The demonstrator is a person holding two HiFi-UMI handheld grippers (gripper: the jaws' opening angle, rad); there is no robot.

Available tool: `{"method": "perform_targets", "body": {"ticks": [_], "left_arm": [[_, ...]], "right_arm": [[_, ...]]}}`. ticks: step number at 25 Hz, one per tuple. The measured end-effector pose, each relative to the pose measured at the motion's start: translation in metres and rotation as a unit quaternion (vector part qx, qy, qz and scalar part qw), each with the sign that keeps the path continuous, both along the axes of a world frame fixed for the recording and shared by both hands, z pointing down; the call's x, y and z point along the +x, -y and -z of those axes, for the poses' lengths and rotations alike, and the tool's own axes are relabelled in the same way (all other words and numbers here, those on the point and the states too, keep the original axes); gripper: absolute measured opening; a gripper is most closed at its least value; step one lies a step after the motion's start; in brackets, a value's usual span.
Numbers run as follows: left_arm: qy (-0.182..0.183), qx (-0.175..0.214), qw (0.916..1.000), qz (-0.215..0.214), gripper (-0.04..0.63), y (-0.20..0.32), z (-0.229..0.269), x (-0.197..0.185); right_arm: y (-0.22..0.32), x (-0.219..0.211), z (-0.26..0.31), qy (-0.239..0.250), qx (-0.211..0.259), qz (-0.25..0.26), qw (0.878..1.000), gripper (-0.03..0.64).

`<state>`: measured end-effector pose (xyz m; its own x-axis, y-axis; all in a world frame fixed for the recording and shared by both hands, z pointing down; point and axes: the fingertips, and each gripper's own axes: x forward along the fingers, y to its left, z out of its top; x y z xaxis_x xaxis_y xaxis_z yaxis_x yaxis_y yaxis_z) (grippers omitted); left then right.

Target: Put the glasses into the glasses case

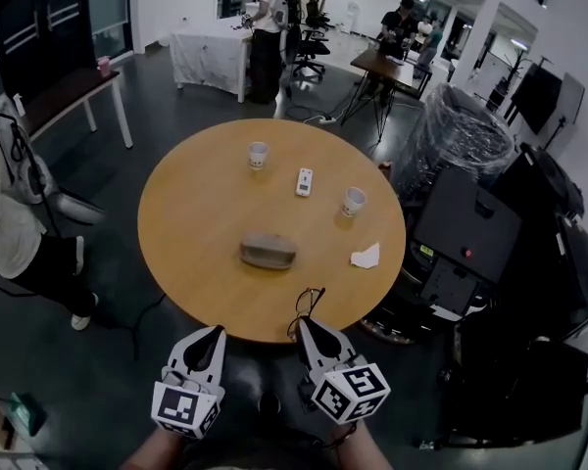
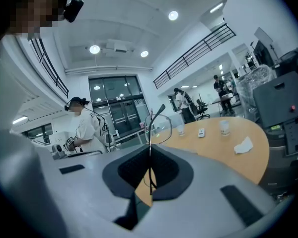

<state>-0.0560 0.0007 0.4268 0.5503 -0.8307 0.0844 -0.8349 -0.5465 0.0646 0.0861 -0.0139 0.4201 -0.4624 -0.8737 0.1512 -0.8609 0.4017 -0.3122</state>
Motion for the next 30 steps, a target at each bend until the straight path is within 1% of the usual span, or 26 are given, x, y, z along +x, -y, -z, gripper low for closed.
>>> {"method": "perform_targets", "body": {"ticks": [2,4,6,9,14,16,20,25,30], "left_arm": [[0.008,0.013,0.9998,0.01,0.005,0.013,0.002,0.003],[0.011,0.017,0.9996,0.018,0.005,0.026,0.002,0.008],[0.004,0.015,0.9996,0.023,0.005,0.038,0.003,0.014],[-0.006,0.016,0.9994,0.031,0.005,0.056,0.004,0.022],[-0.017,0.019,0.9982,0.054,0.005,0.085,0.006,0.031],[-0.013,0.019,0.998,0.059,0.005,0.093,0.005,0.032],[0.005,0.018,0.9984,0.053,0.005,0.108,-0.004,0.033],[0.01,-0.008,0.9984,0.055,0.005,0.128,-0.021,0.032],[0.017,-0.037,0.9985,0.036,0.005,0.153,-0.045,0.035]], "right_arm": [[0.015,0.007,0.001,0.001,-0.001,0.003,1.0,-0.01],[0.029,0.013,0.003,0.004,-0.001,0.008,1.0,-0.01],[0.041,0.016,0.007,0.008,0.004,0.019,1.0,-0.011],[0.059,0.021,0.013,-0.005,0.016,0.035,0.999,-0.01],[0.084,0.029,0.007,-0.017,0.01,0.054,0.998,-0.009],[0.091,0.029,0.0,-0.026,0.007,0.059,0.998,-0.011],[0.097,0.023,-0.014,-0.047,-0.004,0.075,0.996,-0.01],[0.105,0.018,-0.032,-0.07,-0.025,0.089,0.993,-0.01],[0.131,0.017,-0.046,-0.103,-0.035,0.087,0.99,-0.01]]}}
